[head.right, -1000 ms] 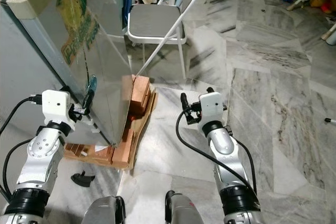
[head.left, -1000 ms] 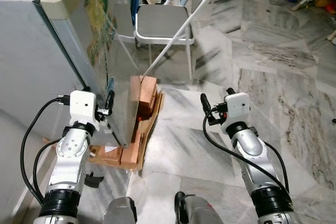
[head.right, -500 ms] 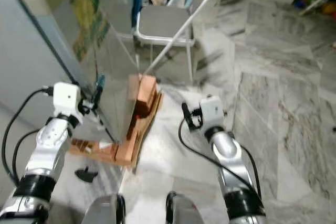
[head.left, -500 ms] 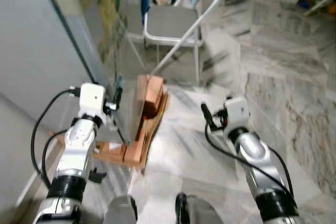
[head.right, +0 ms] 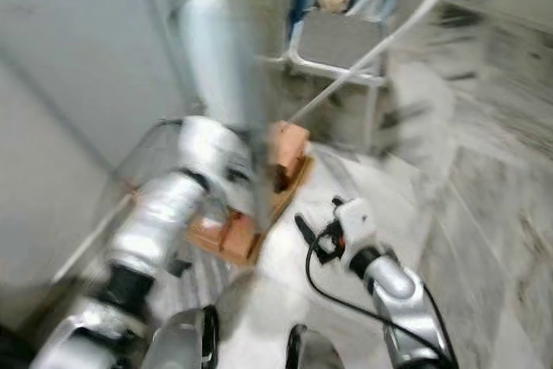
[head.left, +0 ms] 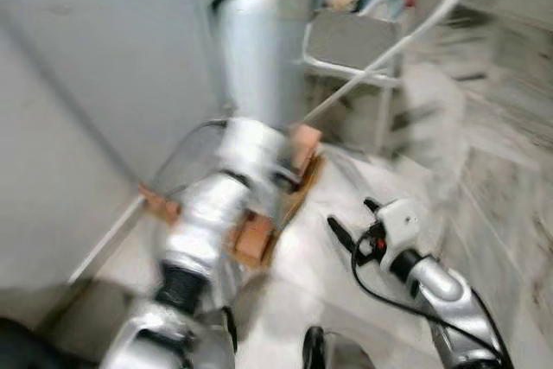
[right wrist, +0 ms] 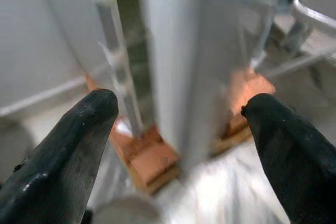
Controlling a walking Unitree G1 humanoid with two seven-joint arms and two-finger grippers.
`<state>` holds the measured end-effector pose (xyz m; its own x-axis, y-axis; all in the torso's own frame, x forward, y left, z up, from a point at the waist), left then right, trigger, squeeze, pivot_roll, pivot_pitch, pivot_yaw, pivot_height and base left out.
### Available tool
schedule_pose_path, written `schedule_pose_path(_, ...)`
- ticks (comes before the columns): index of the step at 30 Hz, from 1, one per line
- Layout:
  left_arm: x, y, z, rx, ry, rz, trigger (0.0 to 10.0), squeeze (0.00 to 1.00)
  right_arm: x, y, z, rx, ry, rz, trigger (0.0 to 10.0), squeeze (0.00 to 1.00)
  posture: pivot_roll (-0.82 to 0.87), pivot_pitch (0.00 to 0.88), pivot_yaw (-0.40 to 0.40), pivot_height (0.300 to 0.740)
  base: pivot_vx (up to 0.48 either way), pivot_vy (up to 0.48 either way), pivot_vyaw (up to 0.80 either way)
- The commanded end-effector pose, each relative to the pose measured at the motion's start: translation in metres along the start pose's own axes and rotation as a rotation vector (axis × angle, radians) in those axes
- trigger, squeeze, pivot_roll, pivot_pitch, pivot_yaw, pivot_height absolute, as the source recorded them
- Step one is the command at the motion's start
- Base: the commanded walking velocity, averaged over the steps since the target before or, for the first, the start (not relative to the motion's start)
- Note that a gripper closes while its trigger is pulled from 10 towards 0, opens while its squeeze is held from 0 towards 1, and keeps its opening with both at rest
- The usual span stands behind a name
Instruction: Restocking fridge
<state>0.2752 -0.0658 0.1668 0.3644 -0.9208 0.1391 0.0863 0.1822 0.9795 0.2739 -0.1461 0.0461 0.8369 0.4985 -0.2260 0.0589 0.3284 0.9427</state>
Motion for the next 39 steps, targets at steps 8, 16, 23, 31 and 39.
schedule_pose_path(8,-0.085,-0.005,-0.107,0.071,0.453,-0.040,10.0,0.00,-0.010,-0.014,0.002,-0.008,0.020,-0.049,10.0,0.00,0.08,0.132,-0.034,0.740,0.000,0.000,0.00)
schedule_pose_path(16,-0.128,-0.008,-0.118,0.054,0.576,-0.035,10.0,0.00,-0.012,-0.012,0.003,-0.016,-0.006,-0.015,10.0,0.00,0.08,0.131,-0.034,0.740,0.067,-0.191,0.00)
schedule_pose_path(23,-0.162,-0.028,-0.120,0.028,0.701,-0.042,10.0,0.00,-0.012,-0.005,0.014,-0.043,-0.106,0.023,10.0,0.00,0.07,0.127,-0.024,0.740,0.319,-0.354,0.00)
schedule_pose_path(31,-0.211,-0.035,-0.119,0.040,0.872,-0.054,10.0,0.00,-0.007,-0.001,0.014,-0.085,-0.115,0.043,10.0,0.00,0.09,0.133,-0.015,0.740,0.382,-0.224,0.00)
schedule_pose_path(39,-0.243,-0.027,-0.118,0.096,0.993,-0.049,10.0,0.00,0.007,0.008,0.017,-0.100,-0.127,0.067,10.0,0.00,0.10,0.134,-0.014,0.740,0.438,0.000,-0.68)
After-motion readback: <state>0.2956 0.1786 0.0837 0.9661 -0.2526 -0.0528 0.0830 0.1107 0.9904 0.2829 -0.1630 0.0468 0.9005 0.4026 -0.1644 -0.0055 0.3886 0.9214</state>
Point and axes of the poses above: a point about 5 cm out from each wrist's last joint towards the gripper, its own x axis pointing out of the wrist towards the gripper, its own y axis along the axis of the wrist's last joint, z = x × y, the point moved 3 cm from there along x, pointing out of the wrist towards the gripper, and after that the axes turned 11 degrees about -x, right-handed, at the moved point
